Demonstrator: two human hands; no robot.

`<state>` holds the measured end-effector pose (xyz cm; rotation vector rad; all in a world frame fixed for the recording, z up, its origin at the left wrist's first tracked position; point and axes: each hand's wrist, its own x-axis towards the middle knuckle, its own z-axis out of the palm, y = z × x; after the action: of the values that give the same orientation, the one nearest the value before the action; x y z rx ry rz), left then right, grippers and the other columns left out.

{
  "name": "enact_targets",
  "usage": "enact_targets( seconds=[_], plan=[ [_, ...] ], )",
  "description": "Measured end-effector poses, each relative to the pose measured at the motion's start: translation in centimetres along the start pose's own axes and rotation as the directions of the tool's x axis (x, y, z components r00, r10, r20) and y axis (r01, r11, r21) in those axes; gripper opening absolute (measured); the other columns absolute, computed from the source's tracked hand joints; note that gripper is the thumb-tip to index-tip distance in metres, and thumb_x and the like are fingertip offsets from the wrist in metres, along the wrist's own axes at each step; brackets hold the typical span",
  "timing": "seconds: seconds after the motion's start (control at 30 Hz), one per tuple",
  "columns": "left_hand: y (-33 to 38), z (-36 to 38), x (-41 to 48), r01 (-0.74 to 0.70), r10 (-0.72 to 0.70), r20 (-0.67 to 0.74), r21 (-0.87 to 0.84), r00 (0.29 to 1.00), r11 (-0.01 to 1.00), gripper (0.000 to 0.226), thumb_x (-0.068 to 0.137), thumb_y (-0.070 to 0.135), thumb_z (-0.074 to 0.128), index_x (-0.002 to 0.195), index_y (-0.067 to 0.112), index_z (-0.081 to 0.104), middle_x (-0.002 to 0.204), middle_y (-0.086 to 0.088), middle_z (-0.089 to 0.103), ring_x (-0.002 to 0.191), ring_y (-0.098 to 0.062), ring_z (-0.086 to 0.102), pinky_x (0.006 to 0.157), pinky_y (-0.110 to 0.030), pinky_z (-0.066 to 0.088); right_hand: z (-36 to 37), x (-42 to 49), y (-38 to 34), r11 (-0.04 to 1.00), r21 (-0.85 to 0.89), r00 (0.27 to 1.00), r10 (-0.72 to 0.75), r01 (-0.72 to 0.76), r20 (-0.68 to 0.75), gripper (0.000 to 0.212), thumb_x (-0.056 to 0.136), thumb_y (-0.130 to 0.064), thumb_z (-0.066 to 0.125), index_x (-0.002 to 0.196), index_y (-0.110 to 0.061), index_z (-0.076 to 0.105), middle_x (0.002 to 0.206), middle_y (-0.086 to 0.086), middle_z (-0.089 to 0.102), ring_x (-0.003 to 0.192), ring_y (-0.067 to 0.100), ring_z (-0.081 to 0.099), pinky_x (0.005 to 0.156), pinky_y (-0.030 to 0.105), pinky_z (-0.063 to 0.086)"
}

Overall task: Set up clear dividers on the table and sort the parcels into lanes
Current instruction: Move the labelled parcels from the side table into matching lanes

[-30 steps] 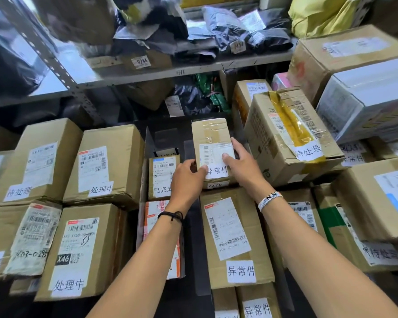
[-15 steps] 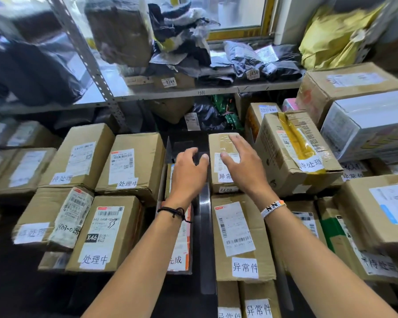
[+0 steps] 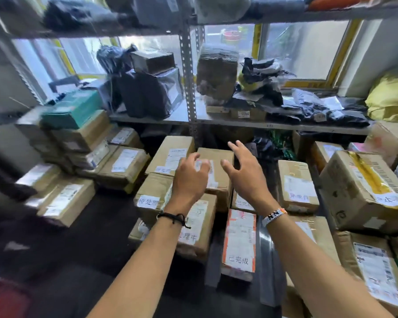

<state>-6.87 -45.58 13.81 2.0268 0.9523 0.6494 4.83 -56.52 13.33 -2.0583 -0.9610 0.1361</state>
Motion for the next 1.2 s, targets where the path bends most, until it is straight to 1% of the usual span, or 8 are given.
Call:
enact_targets(
  seconds=[0.13,0.33,0.5,0.63,0.77,0.9,1.1,1.2],
  plan=[
    [-4.3,-8.8,-0.6,0.028,-0.028,-0.094,0.007,0.995,1.000,0.046,0.104,0.037,0.055,0.144,0.014,0.058,0.146,-0.009,0.057,0.135,-0.025,0.053,0.114,-0.039,0.042,5.8,-1.3,-7.6,0.997,0.016,0.996,-0.079,0.079,0.037,0.059,0.103,-0.036,0.061,0.159,-0.024,0.043,0.171,-0.001,0.030,0.156,0.018,0.029,0.124,0.034,0.022],
    [-11.8,-21.9,-3.0,0.101,-0.101,-0.232,-0.011,0.968,0.995,0.040,0.103,0.029,0.059,0.138,0.012,0.064,0.141,-0.014,0.061,0.130,-0.031,0.058,0.108,-0.037,0.045,14.8,-4.4,-18.3,0.985,0.017,0.976,-0.174,0.174,0.131,0.059,0.103,-0.036,0.061,0.159,-0.026,0.043,0.170,0.000,0.030,0.156,0.020,0.028,0.124,0.033,0.022],
    [-17.3,-29.7,-5.0,0.149,-0.151,-0.296,-0.032,0.943,0.988,0.042,0.101,0.036,0.060,0.138,0.014,0.064,0.140,-0.011,0.061,0.127,-0.029,0.060,0.110,-0.040,0.046,21.6,-7.4,-24.9,0.973,0.080,0.956,-0.227,0.215,0.184,0.058,0.103,-0.036,0.063,0.158,-0.024,0.046,0.169,-0.001,0.032,0.155,0.018,0.030,0.125,0.037,0.027],
    [-20.6,-33.2,-6.0,0.176,-0.194,-0.324,-0.084,0.926,0.981,0.040,0.100,0.035,0.061,0.135,0.016,0.065,0.135,-0.010,0.065,0.125,-0.027,0.061,0.108,-0.040,0.048,25.7,-9.0,-28.2,0.969,0.119,0.937,-0.242,0.218,0.252,0.060,0.103,-0.040,0.062,0.159,-0.025,0.044,0.170,-0.001,0.032,0.157,0.016,0.025,0.126,0.039,0.024],
    [-23.0,-35.2,-5.8,0.189,-0.215,-0.334,-0.107,0.918,0.976,0.042,0.100,0.033,0.061,0.137,0.013,0.064,0.140,-0.011,0.062,0.130,-0.026,0.059,0.112,-0.043,0.045,28.7,-8.9,-30.2,0.969,0.123,0.927,-0.243,0.216,0.286,0.060,0.102,-0.043,0.062,0.158,-0.029,0.045,0.170,-0.004,0.033,0.156,0.017,0.030,0.126,0.044,0.028],
    [-25.5,-36.6,-4.5,0.235,-0.252,-0.331,-0.093,0.909,0.968,0.043,0.102,0.034,0.060,0.139,0.013,0.063,0.144,-0.011,0.060,0.133,-0.027,0.056,0.113,-0.041,0.044,32.2,-7.7,-31.3,0.963,0.144,0.912,-0.263,0.228,0.314,0.058,0.102,-0.040,0.064,0.157,-0.029,0.047,0.168,-0.004,0.035,0.155,0.014,0.031,0.125,0.030,0.026],
    [-30.4,-39.6,-0.1,0.316,-0.310,-0.354,-0.043,0.882,0.948,0.046,0.101,0.035,0.060,0.141,0.012,0.062,0.145,-0.011,0.059,0.134,-0.026,0.055,0.114,-0.037,0.042,39.0,-3.7,-32.7,0.962,0.209,0.870,-0.249,0.174,0.426,0.059,0.104,-0.040,0.060,0.158,-0.024,0.044,0.166,-0.001,0.040,0.154,0.015,0.033,0.126,0.035,0.028],
    [-32.3,-41.0,3.3,0.343,-0.322,-0.386,-0.014,0.865,0.939,0.045,0.101,0.033,0.061,0.140,0.011,0.063,0.143,-0.012,0.059,0.133,-0.026,0.056,0.114,-0.036,0.041,42.4,-0.3,-32.6,0.966,0.230,0.865,-0.216,0.121,0.453,0.058,0.104,-0.038,0.061,0.158,-0.021,0.046,0.162,0.001,0.046,0.150,0.015,0.039,0.122,0.027,0.029]
  ],
)
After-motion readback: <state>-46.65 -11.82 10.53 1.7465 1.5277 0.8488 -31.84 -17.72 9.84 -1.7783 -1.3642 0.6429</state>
